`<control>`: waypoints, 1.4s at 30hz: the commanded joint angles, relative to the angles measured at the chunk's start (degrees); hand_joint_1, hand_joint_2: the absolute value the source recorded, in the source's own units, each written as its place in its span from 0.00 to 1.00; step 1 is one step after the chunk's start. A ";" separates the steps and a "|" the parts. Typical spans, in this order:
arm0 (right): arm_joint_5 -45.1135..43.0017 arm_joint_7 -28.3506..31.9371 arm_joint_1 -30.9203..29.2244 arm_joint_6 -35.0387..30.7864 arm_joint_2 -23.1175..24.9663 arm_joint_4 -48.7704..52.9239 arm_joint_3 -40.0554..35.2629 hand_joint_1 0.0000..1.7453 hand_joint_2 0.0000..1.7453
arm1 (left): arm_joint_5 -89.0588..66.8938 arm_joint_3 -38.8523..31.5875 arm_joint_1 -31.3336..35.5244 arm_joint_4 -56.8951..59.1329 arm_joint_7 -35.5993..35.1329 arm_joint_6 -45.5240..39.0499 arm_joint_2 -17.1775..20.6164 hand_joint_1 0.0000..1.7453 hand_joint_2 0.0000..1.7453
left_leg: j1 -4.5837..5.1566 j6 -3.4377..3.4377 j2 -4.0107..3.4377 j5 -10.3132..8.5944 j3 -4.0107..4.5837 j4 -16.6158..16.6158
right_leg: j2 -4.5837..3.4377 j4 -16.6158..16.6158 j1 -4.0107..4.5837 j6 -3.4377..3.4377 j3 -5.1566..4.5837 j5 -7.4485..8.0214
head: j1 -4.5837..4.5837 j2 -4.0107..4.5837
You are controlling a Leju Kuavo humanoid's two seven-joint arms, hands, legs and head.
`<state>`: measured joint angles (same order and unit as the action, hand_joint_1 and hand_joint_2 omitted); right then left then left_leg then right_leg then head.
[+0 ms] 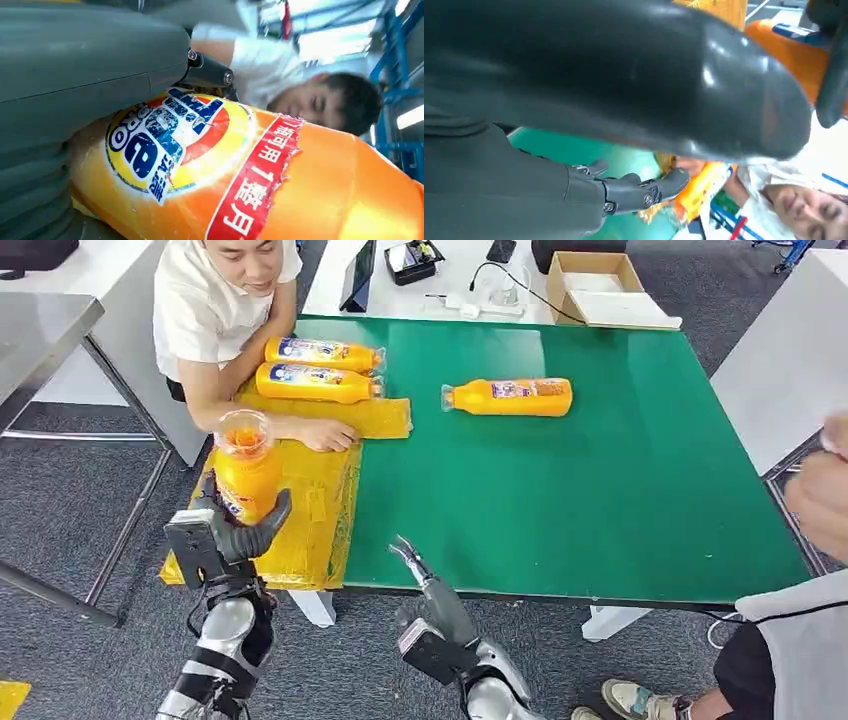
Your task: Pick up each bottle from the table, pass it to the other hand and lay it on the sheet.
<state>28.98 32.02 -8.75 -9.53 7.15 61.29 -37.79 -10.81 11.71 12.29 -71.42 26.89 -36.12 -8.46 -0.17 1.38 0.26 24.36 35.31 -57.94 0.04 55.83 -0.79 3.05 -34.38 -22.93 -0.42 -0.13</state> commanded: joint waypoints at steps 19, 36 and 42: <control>-3.20 2.81 -3.53 3.97 0.42 -2.89 -2.28 0.00 0.00 | -52.83 -0.04 23.30 51.99 -18.14 1.73 3.44 1.00 1.00 | -0.03 -0.17 -0.09 0.03 -0.37 0.04 | -0.02 0.01 0.05 -0.14 0.34 -0.08 | 0.00 0.00; -3.32 4.14 -4.06 1.53 2.30 -6.73 0.29 0.00 0.00 | -50.10 -1.96 23.30 53.49 -21.39 22.87 1.47 0.00 1.00 | 0.02 -0.15 0.16 -0.07 -0.47 0.08 | 0.09 0.04 -0.02 -0.11 0.48 -0.02 | 0.00 0.00; -3.48 6.48 -4.53 -0.13 2.88 -10.08 0.50 0.00 0.00 | -36.85 -4.74 22.40 48.24 -8.88 37.99 1.02 0.00 0.00 | 0.04 -0.16 0.34 -0.12 -0.69 0.09 | 0.25 0.05 -0.03 -0.14 0.70 -0.06 | 0.00 0.00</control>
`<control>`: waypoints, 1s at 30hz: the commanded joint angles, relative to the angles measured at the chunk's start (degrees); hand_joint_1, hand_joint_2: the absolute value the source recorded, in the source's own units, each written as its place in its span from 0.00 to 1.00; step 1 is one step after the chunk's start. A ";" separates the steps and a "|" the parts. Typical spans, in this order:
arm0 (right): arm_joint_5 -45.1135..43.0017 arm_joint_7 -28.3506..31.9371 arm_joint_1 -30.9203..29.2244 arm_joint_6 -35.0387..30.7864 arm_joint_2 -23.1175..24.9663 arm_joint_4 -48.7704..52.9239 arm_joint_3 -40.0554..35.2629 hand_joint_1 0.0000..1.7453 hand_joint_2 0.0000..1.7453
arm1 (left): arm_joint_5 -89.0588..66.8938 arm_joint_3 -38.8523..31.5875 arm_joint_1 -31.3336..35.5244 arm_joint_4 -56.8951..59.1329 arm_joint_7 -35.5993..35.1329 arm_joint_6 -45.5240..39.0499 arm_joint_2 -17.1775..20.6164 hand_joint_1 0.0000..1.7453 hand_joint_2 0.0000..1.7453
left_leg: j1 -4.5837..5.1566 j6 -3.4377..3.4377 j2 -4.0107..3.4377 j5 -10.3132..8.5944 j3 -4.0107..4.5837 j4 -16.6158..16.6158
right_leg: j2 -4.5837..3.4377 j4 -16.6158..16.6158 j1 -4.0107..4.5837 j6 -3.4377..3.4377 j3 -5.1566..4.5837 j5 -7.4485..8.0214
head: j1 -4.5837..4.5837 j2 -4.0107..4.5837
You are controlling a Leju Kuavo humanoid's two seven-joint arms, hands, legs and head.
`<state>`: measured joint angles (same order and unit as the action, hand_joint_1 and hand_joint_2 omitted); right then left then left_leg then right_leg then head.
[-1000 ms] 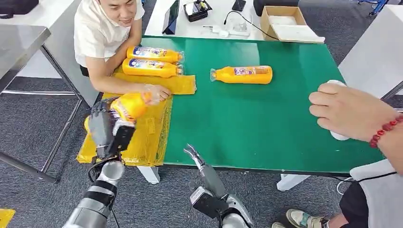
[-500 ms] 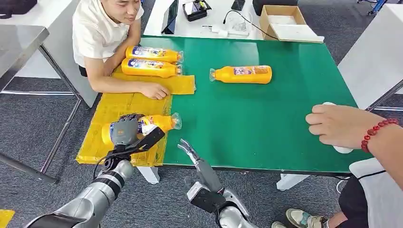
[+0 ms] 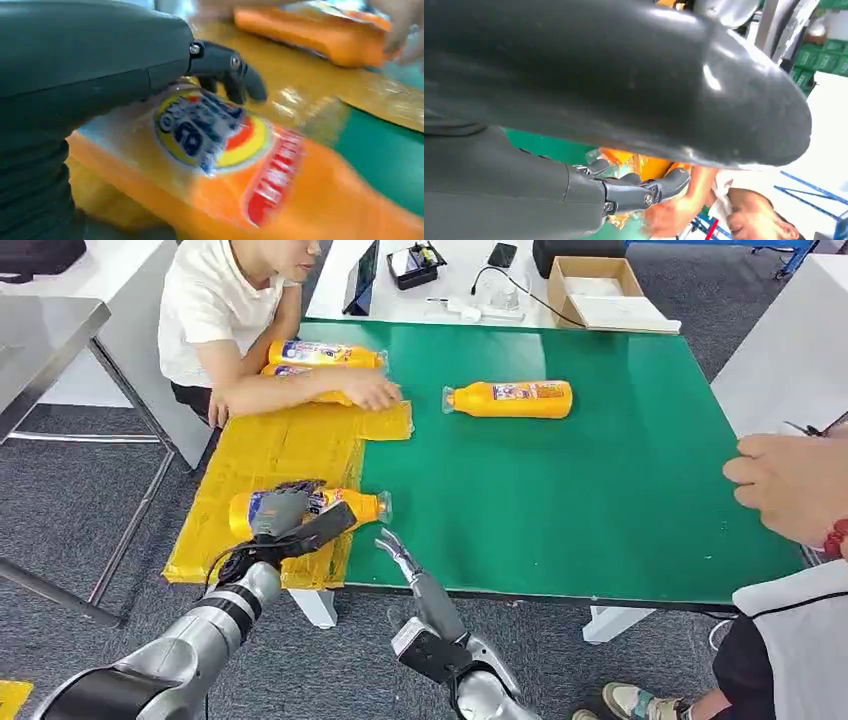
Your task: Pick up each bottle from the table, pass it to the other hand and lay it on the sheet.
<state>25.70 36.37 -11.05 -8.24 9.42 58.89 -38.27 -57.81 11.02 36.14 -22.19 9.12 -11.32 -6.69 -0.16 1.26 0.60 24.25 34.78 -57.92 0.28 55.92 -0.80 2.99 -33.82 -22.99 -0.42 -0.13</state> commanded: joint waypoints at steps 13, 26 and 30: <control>-0.59 2.91 -2.25 -2.12 0.24 -8.51 1.03 0.00 0.00 | 20.87 -3.59 -3.09 -5.89 15.33 20.51 -0.09 0.00 0.00 | -0.02 -0.16 -0.33 0.01 -0.28 0.10 | -0.12 -0.01 0.04 -0.35 0.14 0.08 | 0.00 0.00; 2.41 0.55 4.70 -10.72 -5.02 1.91 6.78 0.00 0.00 | 50.68 1.36 -25.17 -46.73 16.62 12.97 -2.02 0.00 1.00 | 0.03 -0.09 -0.24 0.05 0.18 0.06 | -0.03 -0.01 0.00 -0.25 -0.27 0.00 | -0.02 0.00; 9.95 -4.03 6.70 -19.47 -9.95 5.70 14.38 0.00 1.00 | 52.47 6.51 -32.15 -58.49 14.13 5.64 0.00 0.00 1.00 | 0.04 -0.06 -0.22 0.03 0.34 0.02 | 0.00 -0.01 -0.01 -0.21 -0.42 0.03 | 0.00 0.00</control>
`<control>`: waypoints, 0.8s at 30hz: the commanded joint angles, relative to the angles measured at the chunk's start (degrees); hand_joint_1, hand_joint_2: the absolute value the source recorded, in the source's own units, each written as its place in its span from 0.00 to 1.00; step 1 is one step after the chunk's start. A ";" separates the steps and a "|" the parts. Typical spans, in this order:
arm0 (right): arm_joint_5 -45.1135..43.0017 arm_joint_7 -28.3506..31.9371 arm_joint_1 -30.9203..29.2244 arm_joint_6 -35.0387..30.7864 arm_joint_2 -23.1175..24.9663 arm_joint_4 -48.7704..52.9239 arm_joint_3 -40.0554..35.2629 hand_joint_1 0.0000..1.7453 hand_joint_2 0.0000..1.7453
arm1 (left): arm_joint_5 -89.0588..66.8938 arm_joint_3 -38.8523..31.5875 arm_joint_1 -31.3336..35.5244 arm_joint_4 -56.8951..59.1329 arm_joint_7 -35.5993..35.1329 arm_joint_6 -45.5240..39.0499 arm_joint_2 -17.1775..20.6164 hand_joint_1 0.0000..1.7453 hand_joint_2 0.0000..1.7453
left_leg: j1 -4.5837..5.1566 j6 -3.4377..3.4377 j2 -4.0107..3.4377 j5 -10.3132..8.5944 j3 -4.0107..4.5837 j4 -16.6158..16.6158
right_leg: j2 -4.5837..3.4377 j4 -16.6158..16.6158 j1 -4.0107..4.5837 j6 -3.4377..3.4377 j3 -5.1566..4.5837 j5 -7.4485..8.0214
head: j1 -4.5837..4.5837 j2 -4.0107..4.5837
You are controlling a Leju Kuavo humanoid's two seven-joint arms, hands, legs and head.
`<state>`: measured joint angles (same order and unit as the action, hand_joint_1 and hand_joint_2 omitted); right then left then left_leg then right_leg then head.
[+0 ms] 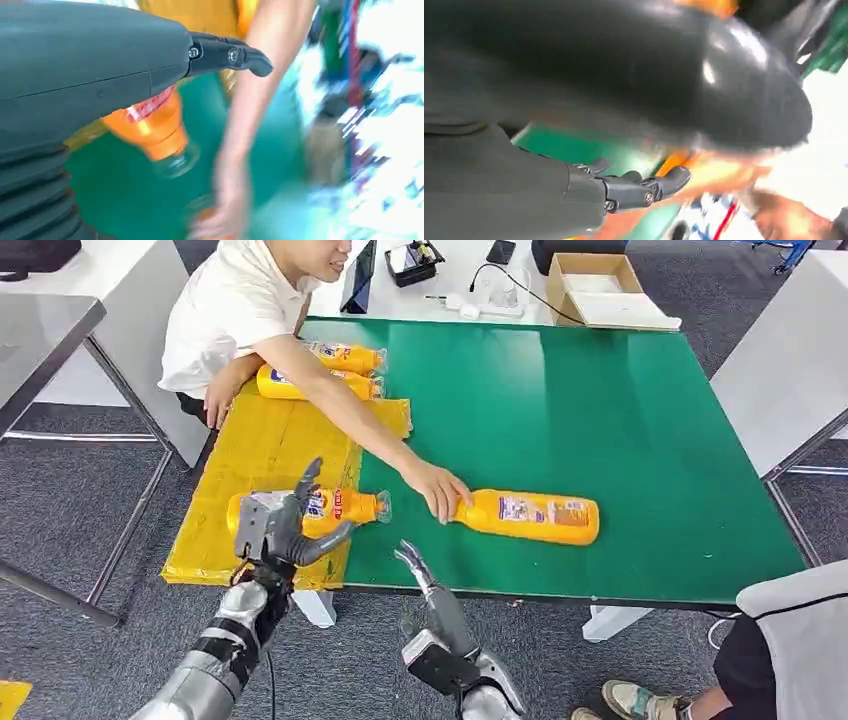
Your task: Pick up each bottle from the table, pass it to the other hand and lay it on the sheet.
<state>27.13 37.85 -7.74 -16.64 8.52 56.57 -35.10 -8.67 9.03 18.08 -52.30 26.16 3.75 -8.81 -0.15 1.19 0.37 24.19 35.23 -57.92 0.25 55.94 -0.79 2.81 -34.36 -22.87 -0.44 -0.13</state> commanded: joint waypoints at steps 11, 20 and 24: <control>16.35 -9.91 4.31 -16.92 -9.15 8.34 14.81 0.00 1.00 | 5.79 8.90 -14.56 -28.90 -2.96 -11.55 2.53 0.00 1.00 | 0.01 -0.06 0.03 0.13 -0.05 0.04 | -0.03 -0.03 0.02 -0.11 0.03 -0.10 | 0.02 0.00; 26.25 -16.17 0.75 -16.99 -14.57 4.13 21.40 0.00 1.00 | 4.57 9.64 -19.48 -37.13 -3.14 -13.49 4.08 0.00 1.00 | 0.02 0.00 -0.01 0.11 0.03 0.03 | -0.06 -0.02 0.00 -0.02 -0.04 -0.07 | 0.00 0.00; 31.90 -17.52 -7.45 -15.44 -14.90 -6.64 20.71 0.00 1.00 | 6.85 10.91 -17.80 -35.34 -4.10 -11.80 3.23 0.00 1.00 | 0.04 0.00 0.00 0.12 0.01 0.02 | -0.06 -0.01 -0.03 -0.03 -0.01 -0.07 | 0.02 0.00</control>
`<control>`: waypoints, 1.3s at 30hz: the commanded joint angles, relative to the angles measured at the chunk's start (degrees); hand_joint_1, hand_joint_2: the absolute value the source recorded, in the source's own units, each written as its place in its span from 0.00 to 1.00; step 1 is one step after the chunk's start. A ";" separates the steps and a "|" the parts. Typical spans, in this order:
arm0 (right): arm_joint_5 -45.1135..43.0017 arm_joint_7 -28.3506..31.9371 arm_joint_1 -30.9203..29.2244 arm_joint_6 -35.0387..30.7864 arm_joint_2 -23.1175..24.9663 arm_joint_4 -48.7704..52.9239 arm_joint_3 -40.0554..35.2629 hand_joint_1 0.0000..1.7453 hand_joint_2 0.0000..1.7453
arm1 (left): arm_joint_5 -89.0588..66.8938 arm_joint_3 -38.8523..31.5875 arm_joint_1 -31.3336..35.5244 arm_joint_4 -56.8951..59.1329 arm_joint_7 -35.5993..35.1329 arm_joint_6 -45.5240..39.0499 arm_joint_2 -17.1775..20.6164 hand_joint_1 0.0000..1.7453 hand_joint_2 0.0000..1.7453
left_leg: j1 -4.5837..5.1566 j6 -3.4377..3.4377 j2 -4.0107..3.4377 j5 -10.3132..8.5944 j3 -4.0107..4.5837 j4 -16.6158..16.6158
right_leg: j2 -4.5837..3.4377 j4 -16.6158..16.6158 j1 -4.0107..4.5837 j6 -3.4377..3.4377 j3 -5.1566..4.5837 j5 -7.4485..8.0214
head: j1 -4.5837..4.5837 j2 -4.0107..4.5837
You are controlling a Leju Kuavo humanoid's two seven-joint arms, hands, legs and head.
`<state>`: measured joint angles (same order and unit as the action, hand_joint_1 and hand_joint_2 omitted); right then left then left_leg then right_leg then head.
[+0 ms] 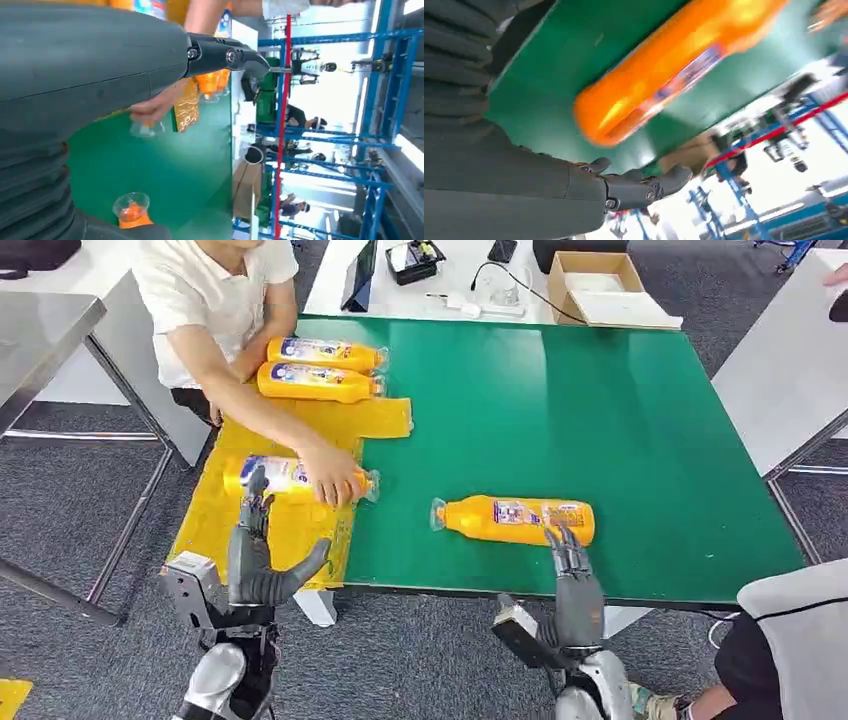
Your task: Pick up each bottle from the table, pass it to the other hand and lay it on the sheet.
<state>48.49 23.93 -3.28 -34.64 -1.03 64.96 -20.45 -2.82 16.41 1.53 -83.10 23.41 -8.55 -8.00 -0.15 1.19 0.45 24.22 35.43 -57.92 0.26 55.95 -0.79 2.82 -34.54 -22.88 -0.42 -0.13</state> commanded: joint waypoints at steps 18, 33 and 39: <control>21.78 -12.78 -33.15 8.69 -5.84 -37.33 -1.18 0.00 1.00 | 3.21 7.90 3.43 3.19 -2.85 1.89 1.18 0.00 1.00 | 0.09 -0.03 -0.26 0.03 -0.28 -0.01 | -0.21 0.06 -0.06 -0.06 0.20 0.01 | -0.02 0.00; 21.14 -15.49 -34.69 18.44 -3.31 -42.78 -2.81 0.00 1.00 | 1.08 9.46 5.00 7.27 -5.20 0.78 0.77 0.00 1.00 | 0.05 0.00 -0.13 -0.04 -0.16 0.02 | -0.10 0.02 -0.02 -0.03 0.14 0.04 | -0.02 0.00; 19.13 -14.65 -33.63 19.60 -2.83 -43.38 -1.87 0.00 1.00 | 2.45 10.10 5.48 7.54 -5.61 2.93 0.65 0.00 1.00 | 0.04 -0.01 -0.02 -0.08 -0.12 0.01 | 0.00 0.02 -0.01 -0.03 0.13 0.04 | -0.02 0.00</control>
<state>69.11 8.57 -35.17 -16.44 -5.27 27.54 -21.24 -1.60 24.76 4.43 -79.69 18.43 -7.39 -8.13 -0.11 1.24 0.45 24.11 35.50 -57.95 0.25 55.97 -0.81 2.88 -34.58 -22.78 -0.44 -0.13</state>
